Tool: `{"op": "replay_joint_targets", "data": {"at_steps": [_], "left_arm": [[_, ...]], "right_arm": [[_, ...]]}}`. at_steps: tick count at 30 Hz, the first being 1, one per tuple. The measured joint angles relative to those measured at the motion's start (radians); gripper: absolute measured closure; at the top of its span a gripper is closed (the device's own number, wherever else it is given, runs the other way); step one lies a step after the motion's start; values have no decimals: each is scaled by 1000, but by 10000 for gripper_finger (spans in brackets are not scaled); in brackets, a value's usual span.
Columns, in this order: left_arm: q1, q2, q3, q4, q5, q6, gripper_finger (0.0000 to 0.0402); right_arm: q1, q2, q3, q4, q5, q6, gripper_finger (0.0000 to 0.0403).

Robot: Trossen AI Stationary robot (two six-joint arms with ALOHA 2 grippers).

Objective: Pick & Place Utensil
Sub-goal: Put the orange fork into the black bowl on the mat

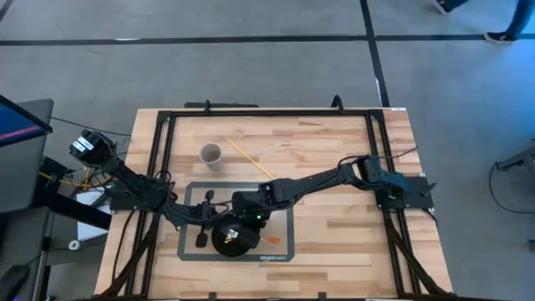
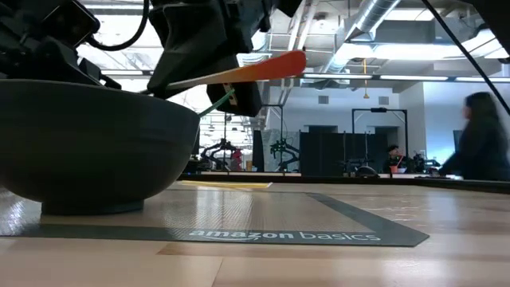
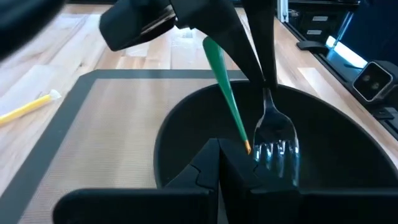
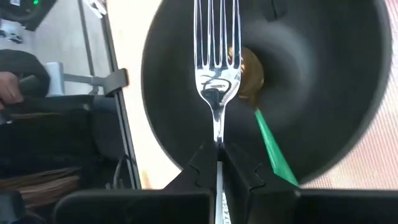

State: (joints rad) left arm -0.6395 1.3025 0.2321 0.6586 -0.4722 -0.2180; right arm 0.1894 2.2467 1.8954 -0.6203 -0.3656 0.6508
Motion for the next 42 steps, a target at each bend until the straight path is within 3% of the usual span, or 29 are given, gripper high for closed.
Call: {"op": "replay_joint_targets", "data": {"at_steps": [13, 19, 27, 30, 35, 42], "left_arm": [[0, 0, 0, -7, 9, 0, 396], [0, 0, 0, -7, 12, 0, 396], [0, 0, 0, -7, -5, 2, 396], [0, 0, 0, -7, -19, 4, 396], [0, 0, 0, -7, -21, 4, 396], [0, 0, 0, -7, -21, 4, 396]], "right_arm": [[20, 0, -4, 50, 67, -56, 403], [48, 0, -4, 33, 56, -201, 403], [41, 0, 138, -74, 64, -187, 403], [52, -1, 174, -109, 130, -223, 403], [60, 1, 134, -125, 217, -243, 403], [67, -1, 84, -55, 237, -243, 403]]}}
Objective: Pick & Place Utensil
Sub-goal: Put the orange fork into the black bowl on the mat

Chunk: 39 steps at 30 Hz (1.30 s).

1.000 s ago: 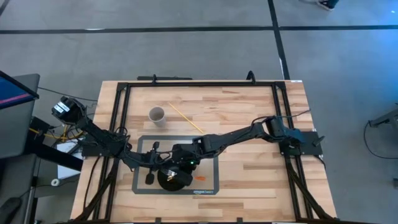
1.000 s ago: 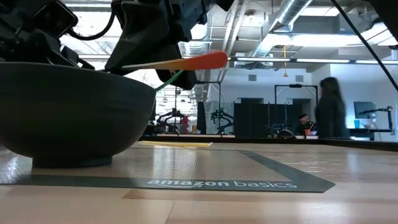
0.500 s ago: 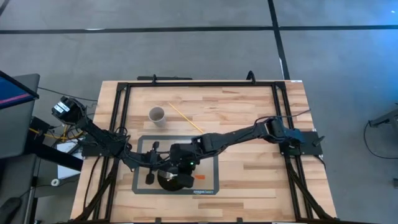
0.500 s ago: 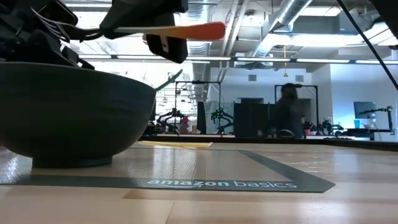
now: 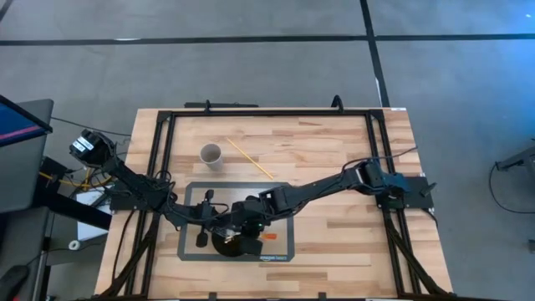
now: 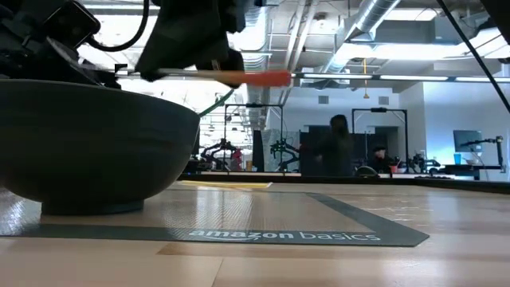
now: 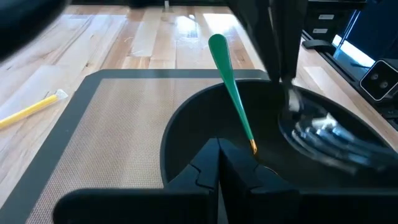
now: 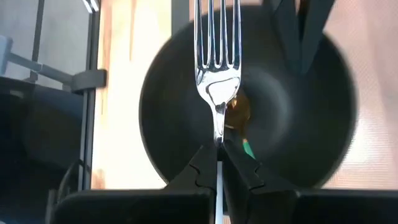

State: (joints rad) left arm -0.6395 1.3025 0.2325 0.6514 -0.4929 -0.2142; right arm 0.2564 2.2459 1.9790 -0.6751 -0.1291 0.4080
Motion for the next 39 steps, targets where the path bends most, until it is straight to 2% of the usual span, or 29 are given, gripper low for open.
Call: {"op": "replay_joint_targets", "data": {"at_steps": [7, 11, 17, 24, 30, 39], "left_arm": [[0, 0, 0, 0, 0, 0, 396], [0, 0, 0, 0, 0, 0, 396], [0, 0, 0, -1, 0, 0, 396], [0, 5, -1, -9, 5, -4, 396], [0, 19, -2, -7, 15, -5, 396], [0, 20, -2, -8, 15, -8, 396]], "right_arm": [[-1, 1, -45, 36, -1, -1, 395], [-2, 2, -46, 36, -3, -75, 383], [-1, 86, -44, 79, -131, -89, 381], [-22, 114, 0, 66, -135, -107, 385], [-38, 105, 23, 85, -133, -175, 353], [-33, 102, 37, 74, -132, -154, 306]]}}
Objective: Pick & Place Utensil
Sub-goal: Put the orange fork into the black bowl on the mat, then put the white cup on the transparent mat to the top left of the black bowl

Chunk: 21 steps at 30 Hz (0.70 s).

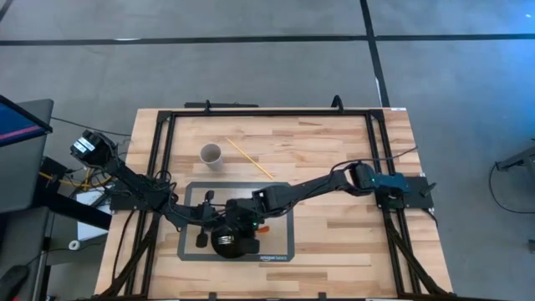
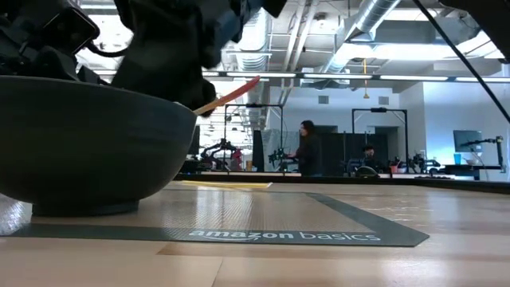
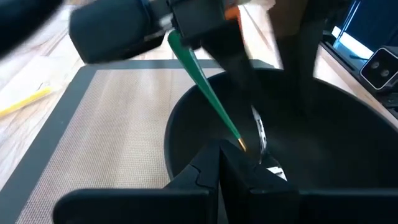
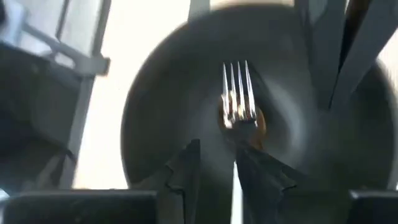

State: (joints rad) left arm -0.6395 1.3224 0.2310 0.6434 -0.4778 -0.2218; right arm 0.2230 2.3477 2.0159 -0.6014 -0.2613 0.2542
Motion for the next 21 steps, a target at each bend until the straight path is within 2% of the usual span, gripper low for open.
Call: {"op": "replay_joint_targets", "data": {"at_steps": [4, 7, 13, 15, 18, 21], "left_arm": [[0, 0, 0, 0, 0, 0, 396], [0, 0, 0, 5, 0, 0, 396], [0, -18, 0, 13, 0, 0, 396], [0, -38, 0, 14, 0, 1, 394], [0, -84, 0, 16, 0, 4, 384], [0, -143, 0, 15, 0, 27, 370]], "right_arm": [[-3, -3, 69, -12, -1, 84, 302], [-8, -5, 123, -55, -1, 83, 302], [-9, -6, 294, -295, 4, 43, 301], [-2, -11, 343, -394, 55, -1, 301], [12, -84, 286, -444, 130, -93, 301], [35, -170, 231, -484, 251, -127, 301]]}}
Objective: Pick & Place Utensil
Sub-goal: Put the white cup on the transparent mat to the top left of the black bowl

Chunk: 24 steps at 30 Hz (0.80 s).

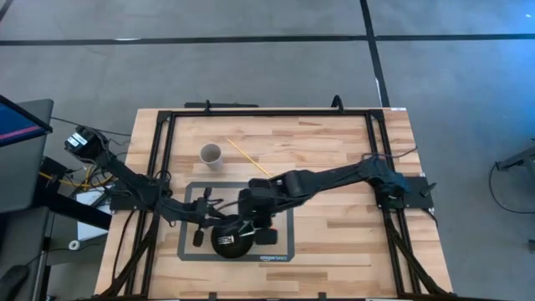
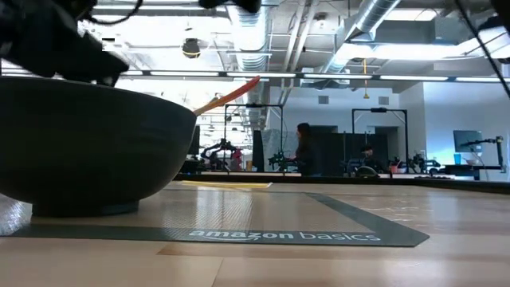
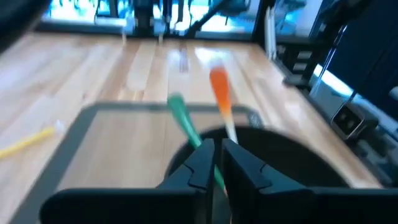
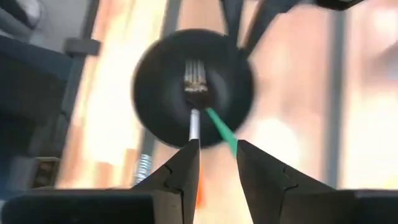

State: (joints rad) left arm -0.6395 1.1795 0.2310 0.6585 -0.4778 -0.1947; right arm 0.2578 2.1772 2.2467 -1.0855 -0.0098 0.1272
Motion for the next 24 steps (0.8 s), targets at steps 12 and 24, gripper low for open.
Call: {"op": "replay_joint_targets", "data": {"at_steps": [12, 24], "left_arm": [[2, -265, 0, 0, -130, 184, 319], [84, -393, 0, -131, -465, 368, 318]], "right_arm": [[48, -395, -550, 175, 86, -90, 301], [-126, -807, -1398, 1164, 89, -115, 301]]}}
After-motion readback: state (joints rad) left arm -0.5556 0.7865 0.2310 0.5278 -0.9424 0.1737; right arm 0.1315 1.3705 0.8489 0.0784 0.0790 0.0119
